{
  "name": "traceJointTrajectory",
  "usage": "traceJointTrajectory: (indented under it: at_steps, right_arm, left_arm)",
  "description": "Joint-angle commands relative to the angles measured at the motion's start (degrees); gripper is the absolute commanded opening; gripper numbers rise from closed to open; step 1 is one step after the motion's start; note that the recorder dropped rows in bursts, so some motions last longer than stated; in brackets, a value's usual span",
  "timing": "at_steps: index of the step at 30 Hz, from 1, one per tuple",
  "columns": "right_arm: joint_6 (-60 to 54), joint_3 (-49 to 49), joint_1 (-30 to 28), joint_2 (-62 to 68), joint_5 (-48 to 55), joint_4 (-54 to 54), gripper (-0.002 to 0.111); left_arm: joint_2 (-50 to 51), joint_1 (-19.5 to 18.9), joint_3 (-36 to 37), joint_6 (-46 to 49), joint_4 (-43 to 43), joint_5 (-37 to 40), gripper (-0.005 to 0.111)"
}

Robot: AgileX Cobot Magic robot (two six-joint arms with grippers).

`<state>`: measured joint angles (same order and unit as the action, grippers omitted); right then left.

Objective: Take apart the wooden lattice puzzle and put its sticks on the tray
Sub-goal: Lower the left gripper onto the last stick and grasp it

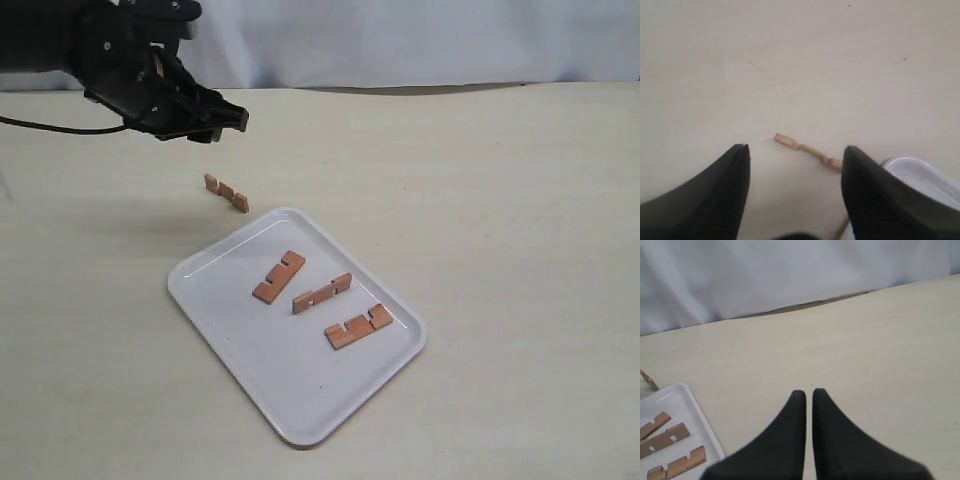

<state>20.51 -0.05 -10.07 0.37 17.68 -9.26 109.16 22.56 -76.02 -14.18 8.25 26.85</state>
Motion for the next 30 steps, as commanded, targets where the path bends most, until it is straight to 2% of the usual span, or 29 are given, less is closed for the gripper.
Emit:
traceJointTrajectory:
  at_steps: [1, 5, 10, 21, 30]
  right_arm:
    - [0.1, 0.1, -0.4, -0.4, -0.7, -0.3, 0.004]
    - [0.1, 0.1, -0.4, -0.4, -0.7, -0.3, 0.004]
    - [0.1, 0.1, -0.4, -0.4, -0.7, -0.3, 0.004]
    - [0.1, 0.1, -0.4, -0.4, -0.7, -0.3, 0.004]
    - [0.1, 0.1, -0.4, -0.4, -0.7, -0.3, 0.004]
  left_arm:
    - [3.9, -0.7, -3.3, -1.2, -0.3, 3.7, 0.052]
    - [8.5, 0.0, -8.8, -1.2, -0.2, 9.3, 0.052]
    - [12.1, 0.2, -12.9, -1.3, -1.9, 12.3, 0.053]
    - [13.0, 0.2, -12.9, -2.6, -3.0, 8.4, 0.053]
    - [16.2, 0.2, -12.8, -3.8, -2.9, 8.1, 0.053]
